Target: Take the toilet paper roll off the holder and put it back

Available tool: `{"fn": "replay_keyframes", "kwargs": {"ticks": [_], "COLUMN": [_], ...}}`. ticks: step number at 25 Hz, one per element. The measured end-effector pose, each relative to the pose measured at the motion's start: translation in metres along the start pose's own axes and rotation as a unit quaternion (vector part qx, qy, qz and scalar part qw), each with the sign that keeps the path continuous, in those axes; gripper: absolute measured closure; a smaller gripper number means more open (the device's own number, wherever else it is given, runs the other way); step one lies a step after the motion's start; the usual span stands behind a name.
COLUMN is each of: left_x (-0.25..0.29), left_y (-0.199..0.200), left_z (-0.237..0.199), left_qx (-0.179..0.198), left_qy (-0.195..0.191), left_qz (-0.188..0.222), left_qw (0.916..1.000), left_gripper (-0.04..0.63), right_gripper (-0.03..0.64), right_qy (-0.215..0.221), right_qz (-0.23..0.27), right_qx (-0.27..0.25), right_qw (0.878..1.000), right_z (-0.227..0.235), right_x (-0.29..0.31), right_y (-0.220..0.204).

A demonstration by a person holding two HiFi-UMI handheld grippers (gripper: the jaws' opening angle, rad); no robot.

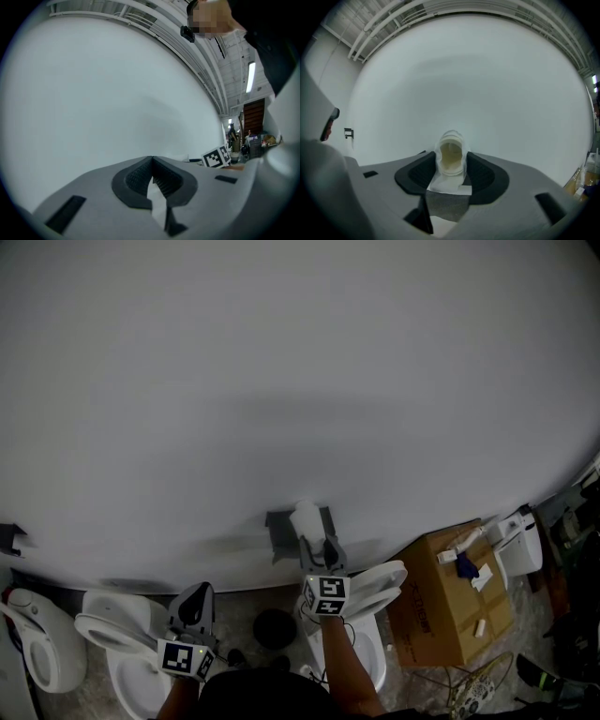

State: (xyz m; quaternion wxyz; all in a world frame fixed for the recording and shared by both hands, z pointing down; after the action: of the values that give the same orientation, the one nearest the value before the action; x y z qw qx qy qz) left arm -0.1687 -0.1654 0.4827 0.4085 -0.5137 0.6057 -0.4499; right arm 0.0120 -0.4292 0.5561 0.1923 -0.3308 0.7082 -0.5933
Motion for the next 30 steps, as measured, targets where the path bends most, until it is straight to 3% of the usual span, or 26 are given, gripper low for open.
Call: {"fn": "replay_keyframes", "kwargs": {"ticks": [4, 11, 14, 21, 27, 30], "left_x": [-0.004, -0.005, -0.005, -0.003, 0.003, 0.004], "left_y": [-0.003, -0.002, -0.005, -0.003, -0.003, -0.001], "left_z": [-0.001, -0.001, -0.001, 0.005, 0.013, 0.013], "left_qx": [-0.005, -0.01, -0.016, -0.024, -0.023, -0.023], "left_qy": [0.005, 0.007, 0.007, -0.006, -0.021, -0.026], "left_qz": [-0.003, -0.005, -0.008, -0.007, -0.003, 0.001], "left_qw": [1.0, 0.9999, 0.9998, 0.9997, 0.9995, 0.9994], "left_gripper": [0.592, 0.592, 0.592, 0.592, 0.592, 0.592], "right_gripper": [0.405, 0.399, 0.314, 0.31, 0.323, 0.407], "right_qy": [-0.001, 0.013, 0.025, 0.017, -0.004, -0.012], "right_qz": [-0.002, 0.012, 0.02, 0.041, 0.071, 0.077], "right_qx": [-0.016, 0.002, 0.012, 0.028, 0.053, 0.039], "right_qw": [1.0, 1.0, 0.999, 0.999, 0.996, 0.996], "right_z": [-0.004, -0.003, -0.003, -0.001, 0.001, 0.001], "right_x": [0.002, 0.0, -0.003, -0.024, -0.051, -0.068], "right_y": [-0.006, -0.001, 0.002, 0.014, 0.029, 0.035]}}
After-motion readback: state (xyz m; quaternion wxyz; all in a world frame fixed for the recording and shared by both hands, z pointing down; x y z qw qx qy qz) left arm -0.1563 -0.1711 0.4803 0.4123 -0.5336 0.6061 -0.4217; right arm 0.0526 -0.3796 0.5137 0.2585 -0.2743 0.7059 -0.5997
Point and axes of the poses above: the fingertips, and each gripper's own axes: x forward along the fingers, z to its right, y out of its top, the point moved 8 cm from there along -x, backward along the fingers, and after that the axes turned 11 degrees about -x, right-handed, at the moved point
